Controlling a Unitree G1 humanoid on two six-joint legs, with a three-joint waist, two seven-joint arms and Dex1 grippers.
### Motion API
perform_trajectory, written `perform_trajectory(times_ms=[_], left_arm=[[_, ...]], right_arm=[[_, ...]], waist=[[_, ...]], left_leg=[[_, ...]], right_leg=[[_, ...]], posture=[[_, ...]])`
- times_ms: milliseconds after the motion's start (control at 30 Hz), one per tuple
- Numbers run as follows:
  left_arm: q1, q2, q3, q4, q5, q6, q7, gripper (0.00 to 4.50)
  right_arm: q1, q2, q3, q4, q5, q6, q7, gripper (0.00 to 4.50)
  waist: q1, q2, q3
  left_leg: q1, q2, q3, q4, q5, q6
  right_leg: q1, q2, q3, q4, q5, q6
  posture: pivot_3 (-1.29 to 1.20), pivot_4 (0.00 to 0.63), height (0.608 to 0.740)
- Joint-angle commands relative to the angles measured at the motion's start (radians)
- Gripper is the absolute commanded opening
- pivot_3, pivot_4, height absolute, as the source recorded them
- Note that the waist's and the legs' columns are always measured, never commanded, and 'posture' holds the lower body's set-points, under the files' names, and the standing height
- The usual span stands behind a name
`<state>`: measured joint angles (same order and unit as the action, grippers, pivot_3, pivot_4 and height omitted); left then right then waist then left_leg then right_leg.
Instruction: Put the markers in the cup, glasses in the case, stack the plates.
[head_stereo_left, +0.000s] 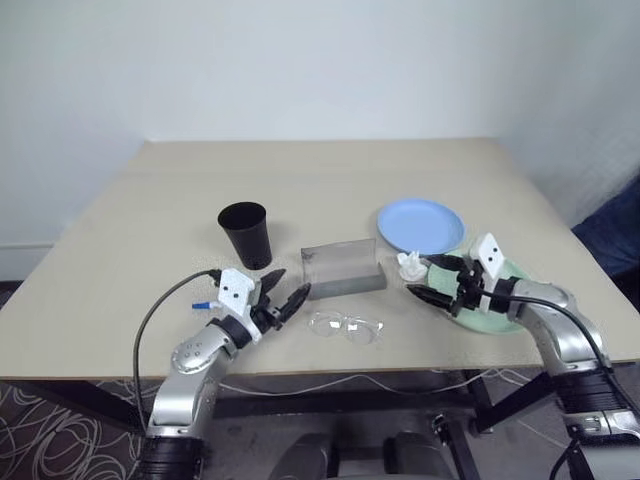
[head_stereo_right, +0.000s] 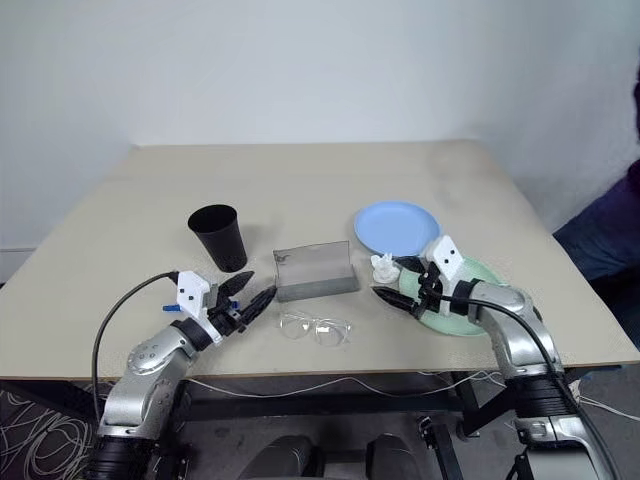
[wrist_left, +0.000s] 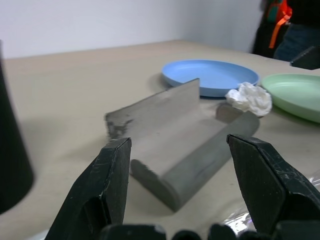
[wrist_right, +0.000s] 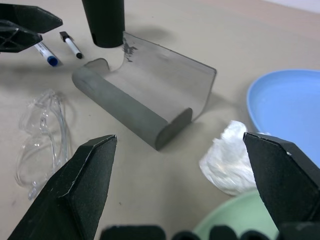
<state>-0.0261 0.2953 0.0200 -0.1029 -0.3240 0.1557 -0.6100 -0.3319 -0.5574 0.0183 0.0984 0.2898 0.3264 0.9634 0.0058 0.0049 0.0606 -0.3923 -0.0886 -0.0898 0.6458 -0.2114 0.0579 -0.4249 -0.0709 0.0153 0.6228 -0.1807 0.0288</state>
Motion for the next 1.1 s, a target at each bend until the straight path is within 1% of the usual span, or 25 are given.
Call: perform_trajectory(times_ms=[33,167,300,467,633,700,767,867,1000,1100], left_arm=[[-0.031,-0.022,-0.009,0.012,0.013,-0.049,0.009,3.21],[-0.037,-0.071,-0.037,0.058,0.039,-0.1,0.025,3.21],[-0.017,-0.096,-0.055,0.032,0.039,-0.109,0.031,3.21],[0.003,-0.067,-0.058,0.002,0.023,-0.087,-0.001,3.21],[-0.013,-0.005,-0.037,-0.018,-0.007,-0.042,-0.052,3.21],[-0.023,0.024,-0.026,-0.018,-0.025,-0.024,-0.082,3.21],[-0.032,0.047,-0.022,-0.009,-0.041,-0.014,-0.11,3.21],[-0.053,0.068,-0.026,-0.014,-0.062,0.012,-0.145,3.21],[-0.103,0.065,-0.046,0.035,-0.054,0.011,-0.175,3.21],[-0.139,0.043,-0.066,0.054,-0.05,0.014,-0.18,3.21]], right_arm=[[-0.05,-0.037,-0.024,-0.026,0.021,0.009,0.027,4.42],[-0.09,-0.072,-0.017,0.013,0.012,0.011,0.057,4.42],[-0.128,-0.08,-0.01,0.028,0.012,0.018,0.072,4.42],[-0.114,-0.062,-0.001,0.004,0.006,0.025,0.05,4.42],[-0.066,-0.068,-0.014,-0.077,-0.013,0.079,-0.036,4.42],[-0.045,-0.079,-0.015,-0.12,-0.029,0.141,-0.089,4.42],[-0.015,-0.105,-0.003,-0.183,-0.042,0.212,-0.113,4.42],[0.011,-0.146,0.001,-0.314,-0.049,0.398,-0.179,4.42],[0.037,-0.176,0.025,-0.472,-0.038,0.568,-0.215,4.42],[0.064,-0.208,0.091,-0.555,-0.097,0.645,-0.271,4.42]], waist=[[0.0,0.0,0.0],[0.001,0.0,0.0],[0.004,-0.001,0.0],[0.004,-0.001,0.0],[0.005,-0.001,0.0],[0.005,-0.001,0.0],[0.005,0.0,0.0],[0.007,0.0,0.0],[0.005,-0.001,0.0],[0.005,-0.001,0.0]], left_leg=[[0.0,0.0,0.0,0.0,0.0,0.0],[0.0,0.0,0.0,0.002,0.0,0.0],[0.0,0.0,0.0,0.003,0.0,0.0],[-0.001,0.0,0.0,0.002,0.0,0.0],[-0.001,0.0,0.0,0.003,0.0,0.0],[-0.001,0.0,0.0,0.003,0.0,0.0],[-0.002,0.0,0.0,0.003,0.0,0.0],[-0.002,0.0,0.0,0.002,0.0,0.0],[-0.002,0.001,0.0,0.002,0.0,0.0],[-0.002,0.001,-0.001,0.003,0.0,0.0]], right_leg=[[0.0,0.0,0.0,0.0,0.0,0.0],[0.001,0.0,0.0,0.0,0.0,0.0],[0.001,0.0,0.0,0.0,0.0,0.0],[0.001,0.0,0.0,0.0,0.0,0.0],[0.001,0.0,-0.001,0.0,0.0,0.0],[0.001,0.0,-0.001,0.0,0.0,0.0],[0.0,0.0,-0.001,0.0,0.0,0.0],[-0.001,0.0,-0.001,0.0,0.0,0.0],[-0.001,-0.001,0.0,0.0,0.0,0.0],[0.0,-0.001,-0.001,0.0,0.0,0.0]], posture=[[0.0,0.0,0.74],[0.0,0.0,0.74],[0.0,0.0,0.74],[0.0,0.0,0.74],[0.0,0.0,0.74],[0.0,0.0,0.74],[0.0,0.0,0.74],[0.0,0.0,0.74],[0.0,0.0,0.74],[0.0,0.0,0.74]])
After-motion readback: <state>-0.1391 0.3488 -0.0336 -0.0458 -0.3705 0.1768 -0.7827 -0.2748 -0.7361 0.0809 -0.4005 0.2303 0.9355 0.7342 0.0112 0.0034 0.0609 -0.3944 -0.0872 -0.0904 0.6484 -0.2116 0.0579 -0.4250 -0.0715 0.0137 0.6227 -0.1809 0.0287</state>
